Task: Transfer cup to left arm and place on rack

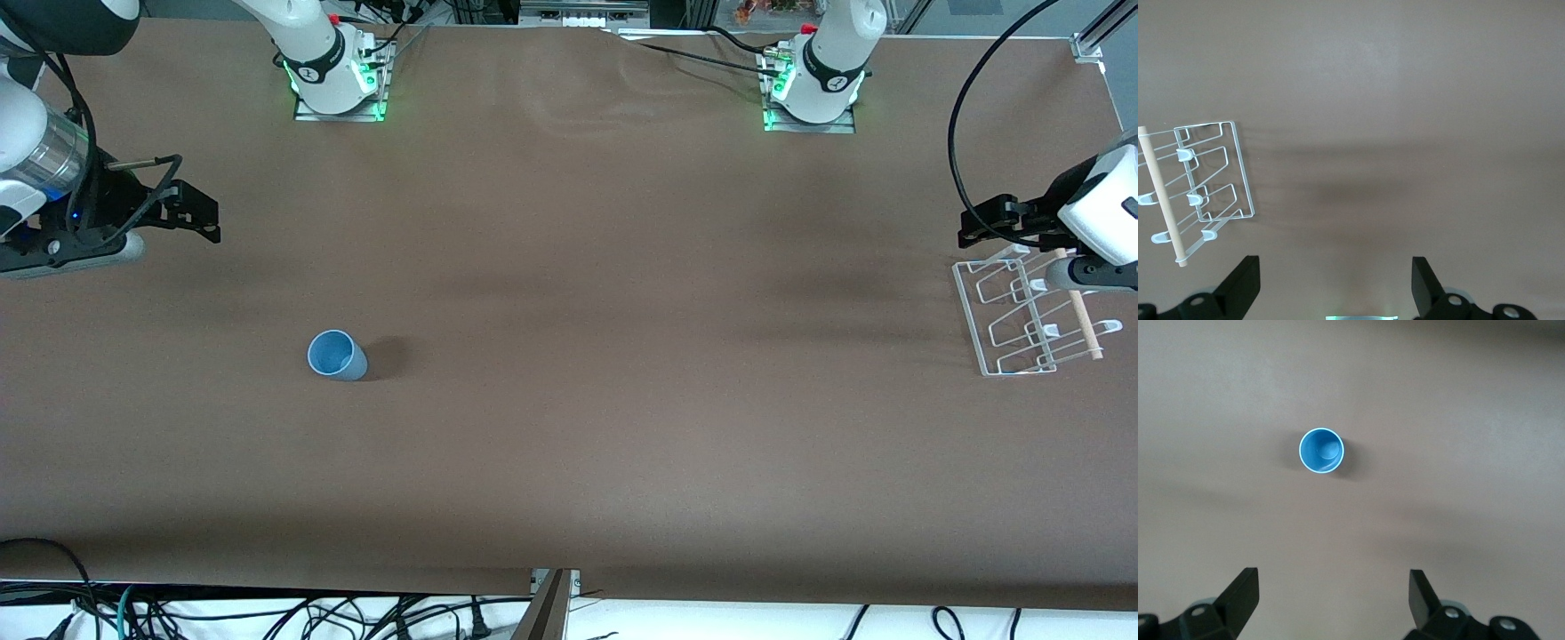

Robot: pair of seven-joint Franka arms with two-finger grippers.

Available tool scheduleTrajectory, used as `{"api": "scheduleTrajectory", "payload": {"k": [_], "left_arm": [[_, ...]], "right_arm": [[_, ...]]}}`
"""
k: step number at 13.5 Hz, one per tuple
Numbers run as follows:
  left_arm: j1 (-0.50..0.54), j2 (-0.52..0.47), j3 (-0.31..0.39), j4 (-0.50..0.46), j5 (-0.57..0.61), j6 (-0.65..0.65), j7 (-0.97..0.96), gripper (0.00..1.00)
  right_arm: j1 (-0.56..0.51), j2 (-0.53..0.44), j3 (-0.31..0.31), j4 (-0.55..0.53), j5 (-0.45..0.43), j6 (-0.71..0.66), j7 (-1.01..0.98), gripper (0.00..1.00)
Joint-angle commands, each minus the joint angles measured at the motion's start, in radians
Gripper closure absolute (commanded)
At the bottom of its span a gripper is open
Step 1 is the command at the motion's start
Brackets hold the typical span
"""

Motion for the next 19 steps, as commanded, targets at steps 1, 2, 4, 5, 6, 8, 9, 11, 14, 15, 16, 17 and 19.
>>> {"api": "scheduleTrajectory", "payload": {"k": [1, 2, 4, 5, 6, 8, 9, 11, 14, 15, 16, 17, 19], "left_arm": [[0.007, 0.022, 0.000, 0.039, -0.017, -0.008, 0.005, 0.00], [0.006, 0.020, 0.000, 0.039, -0.017, -0.008, 0.003, 0.00], [0.006, 0.022, 0.000, 0.039, -0.017, -0.008, 0.003, 0.00], [0.006, 0.022, 0.000, 0.039, -0.017, -0.008, 0.003, 0.00], [0.001, 0.022, -0.002, 0.041, -0.017, -0.008, 0.003, 0.00], [-0.003, 0.022, -0.002, 0.041, -0.017, -0.008, 0.003, 0.00], [-0.002, 0.022, -0.002, 0.041, -0.017, -0.005, 0.003, 0.00], [-0.002, 0.022, -0.002, 0.041, -0.015, -0.005, 0.003, 0.00], [0.003, 0.022, -0.002, 0.041, -0.017, -0.005, 0.003, 0.00], [0.003, 0.022, -0.002, 0.041, -0.017, -0.005, 0.003, 0.00], [0.003, 0.022, -0.002, 0.041, -0.017, -0.005, 0.003, 0.00], [0.003, 0.025, -0.002, 0.041, -0.017, -0.005, 0.003, 0.00], [0.004, 0.025, -0.002, 0.041, -0.017, -0.005, 0.003, 0.00]], "right_arm": [[-0.009, -0.017, 0.008, -0.007, -0.015, -0.002, -0.006, 0.01], [-0.009, -0.017, 0.008, -0.007, -0.012, 0.001, -0.006, 0.01], [-0.009, -0.016, 0.008, -0.007, -0.015, 0.003, -0.012, 0.01], [-0.009, -0.016, 0.008, -0.007, -0.015, 0.000, -0.023, 0.01], [-0.009, -0.016, 0.008, -0.006, -0.014, 0.001, -0.020, 0.01], [-0.011, -0.016, 0.006, -0.006, -0.012, 0.000, -0.009, 0.01], [-0.011, -0.014, 0.000, -0.006, -0.011, 0.000, -0.026, 0.01], [-0.011, -0.014, -0.001, -0.006, -0.008, 0.000, -0.014, 0.01], [-0.011, -0.014, -0.006, 0.002, -0.011, 0.000, -0.023, 0.01], [-0.011, -0.014, -0.006, 0.002, -0.014, 0.000, -0.023, 0.01], [-0.009, -0.014, -0.004, 0.002, -0.014, 0.000, -0.022, 0.01], [-0.006, -0.014, -0.003, 0.002, -0.015, 0.000, -0.020, 0.01], [-0.002, -0.016, 0.000, 0.000, -0.014, -0.003, -0.017, 0.01]]}}
